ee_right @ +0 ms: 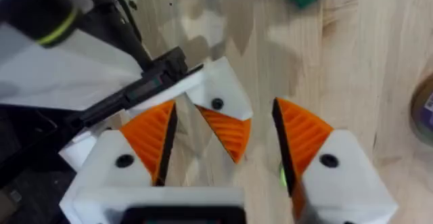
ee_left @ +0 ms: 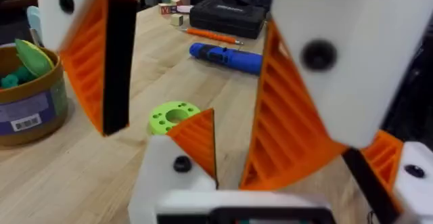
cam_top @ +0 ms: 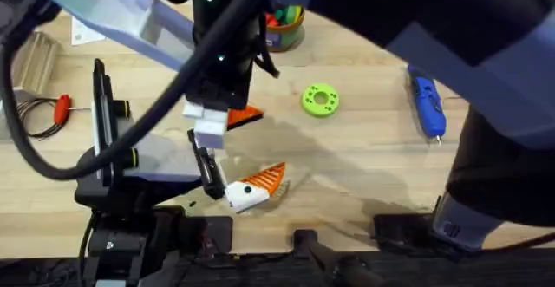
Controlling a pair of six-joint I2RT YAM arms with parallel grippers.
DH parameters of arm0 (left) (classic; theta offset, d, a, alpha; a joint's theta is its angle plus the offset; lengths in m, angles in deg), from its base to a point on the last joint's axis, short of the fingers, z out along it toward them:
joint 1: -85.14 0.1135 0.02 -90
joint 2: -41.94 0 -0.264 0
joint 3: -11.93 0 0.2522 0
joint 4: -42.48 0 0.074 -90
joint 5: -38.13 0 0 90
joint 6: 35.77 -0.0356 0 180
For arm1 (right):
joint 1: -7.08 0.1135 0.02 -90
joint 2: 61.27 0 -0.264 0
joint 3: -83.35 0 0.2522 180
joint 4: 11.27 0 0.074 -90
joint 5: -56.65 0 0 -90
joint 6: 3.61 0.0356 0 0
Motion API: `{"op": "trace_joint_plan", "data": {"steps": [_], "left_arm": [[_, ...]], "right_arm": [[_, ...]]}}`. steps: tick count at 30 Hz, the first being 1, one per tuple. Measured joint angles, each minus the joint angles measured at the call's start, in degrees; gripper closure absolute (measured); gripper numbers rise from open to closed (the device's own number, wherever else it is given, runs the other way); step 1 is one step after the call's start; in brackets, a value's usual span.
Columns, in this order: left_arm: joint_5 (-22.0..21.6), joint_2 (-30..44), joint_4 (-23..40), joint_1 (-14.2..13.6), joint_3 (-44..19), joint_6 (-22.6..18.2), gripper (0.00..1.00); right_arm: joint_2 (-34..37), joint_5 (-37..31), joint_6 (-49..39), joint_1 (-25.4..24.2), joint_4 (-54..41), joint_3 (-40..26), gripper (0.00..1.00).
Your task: Pick up the gripper from the table and insert it into the empty holder that is missing its gripper. Then pick up a screw, insert it into the mounting hole, and use the screwdriver to tighten it. Finally, clean up the table by picking up the vegetable and placing it into the bucket.
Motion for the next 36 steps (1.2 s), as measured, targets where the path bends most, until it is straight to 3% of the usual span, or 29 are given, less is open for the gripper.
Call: {"op": "trace_joint_plan", "data": {"steps": [6, 8, 10, 15, 19, 27, 30, 36], "left_arm": [[0.00, 0.00, 0.00, 0.00, 0.00, 0.00, 0.015], [0.00, 0.00, 0.00, 0.00, 0.00, 0.00, 0.016], [0.00, 0.00, 0.00, 0.00, 0.00, 0.00, 0.015], [0.00, -0.02, 0.00, 0.00, 0.00, -0.02, 0.015], [0.00, 0.00, 0.00, 0.00, 0.00, -0.02, 0.015], [0.00, -0.02, 0.00, 0.00, 0.00, -0.01, 0.015], [0.00, -0.01, 0.00, 0.00, 0.00, -0.01, 0.015], [0.00, 0.00, -0.01, 0.00, 0.00, -0.02, 0.015]], "right_arm": [[-2.50, 0.00, 0.83, -1.76, 0.30, 0.24, 0.184], [-4.93, -0.02, 1.21, -2.77, 2.96, 3.19, 0.184], [-8.40, -0.04, 2.10, -3.75, 6.99, 8.36, 0.185], [-22.46, 0.06, 8.45, -8.40, 22.08, 30.08, 0.184], [-34.81, -0.02, 15.27, -16.39, 26.49, 43.35, 0.182], [-58.84, -2.53, 24.80, -34.95, 28.24, 59.88, 0.172], [-64.51, -4.78, 27.56, -43.34, 26.48, 63.16, 0.037], [-67.54, -6.50, 29.07, -56.23, 23.84, 64.02, 0.013]]}}
